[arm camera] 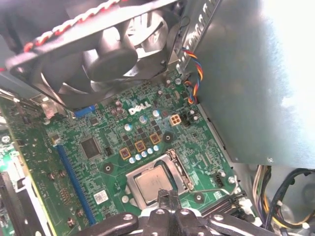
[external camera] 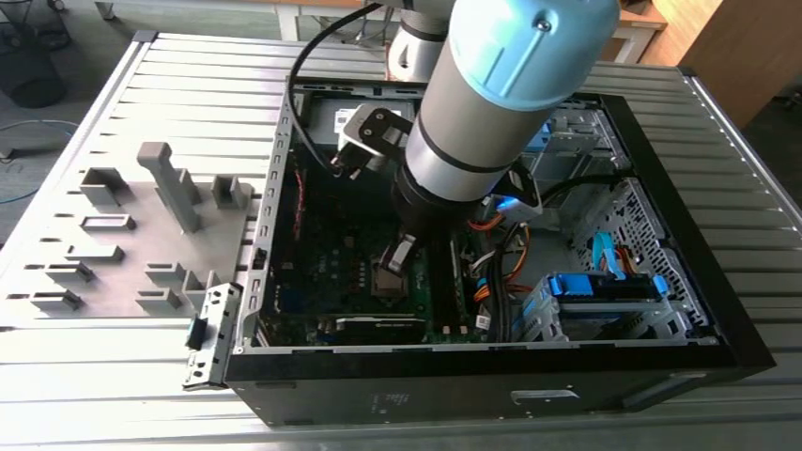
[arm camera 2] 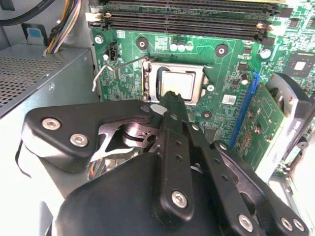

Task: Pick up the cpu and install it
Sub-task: 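Install the first cpu locking lever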

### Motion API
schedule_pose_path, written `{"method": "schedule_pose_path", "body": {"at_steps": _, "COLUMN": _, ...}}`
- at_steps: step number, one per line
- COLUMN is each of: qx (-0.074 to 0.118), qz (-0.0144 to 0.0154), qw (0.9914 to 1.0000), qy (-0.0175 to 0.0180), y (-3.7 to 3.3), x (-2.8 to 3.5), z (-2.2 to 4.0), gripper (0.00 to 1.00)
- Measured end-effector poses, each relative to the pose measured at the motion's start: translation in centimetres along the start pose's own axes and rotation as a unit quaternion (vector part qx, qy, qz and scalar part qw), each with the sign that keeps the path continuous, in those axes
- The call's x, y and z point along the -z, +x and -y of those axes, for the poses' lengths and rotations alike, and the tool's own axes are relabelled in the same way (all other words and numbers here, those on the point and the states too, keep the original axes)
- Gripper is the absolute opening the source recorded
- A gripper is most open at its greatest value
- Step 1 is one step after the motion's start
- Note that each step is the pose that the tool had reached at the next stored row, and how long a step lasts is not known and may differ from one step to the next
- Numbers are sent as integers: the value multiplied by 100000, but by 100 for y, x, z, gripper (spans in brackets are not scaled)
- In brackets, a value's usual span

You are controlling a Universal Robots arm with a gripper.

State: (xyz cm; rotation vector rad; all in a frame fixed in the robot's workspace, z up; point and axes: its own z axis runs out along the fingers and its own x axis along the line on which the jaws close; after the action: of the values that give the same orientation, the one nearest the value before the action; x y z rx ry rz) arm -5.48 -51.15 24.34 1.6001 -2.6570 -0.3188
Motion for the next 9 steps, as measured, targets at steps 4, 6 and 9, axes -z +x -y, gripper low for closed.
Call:
{"method": "schedule_pose_path", "body": {"at_steps": 4, "qx": 1, "qz": -2, "qw": 100000, "qy": 1, "y": -5, "x": 61, "z": -12, "gripper": 11}}
{"method": "schedule_pose_path", "body": {"at_steps": 6, "qx": 2, "qz": 8, "qw": 100000, "qy": 0, "y": -7, "x": 71, "z": -14, "gripper": 11}}
{"method": "schedule_pose_path", "body": {"at_steps": 9, "qx": 2, "qz": 1, "qw": 100000, "qy": 1, "y": -6, "x": 73, "z": -14, "gripper": 11}}
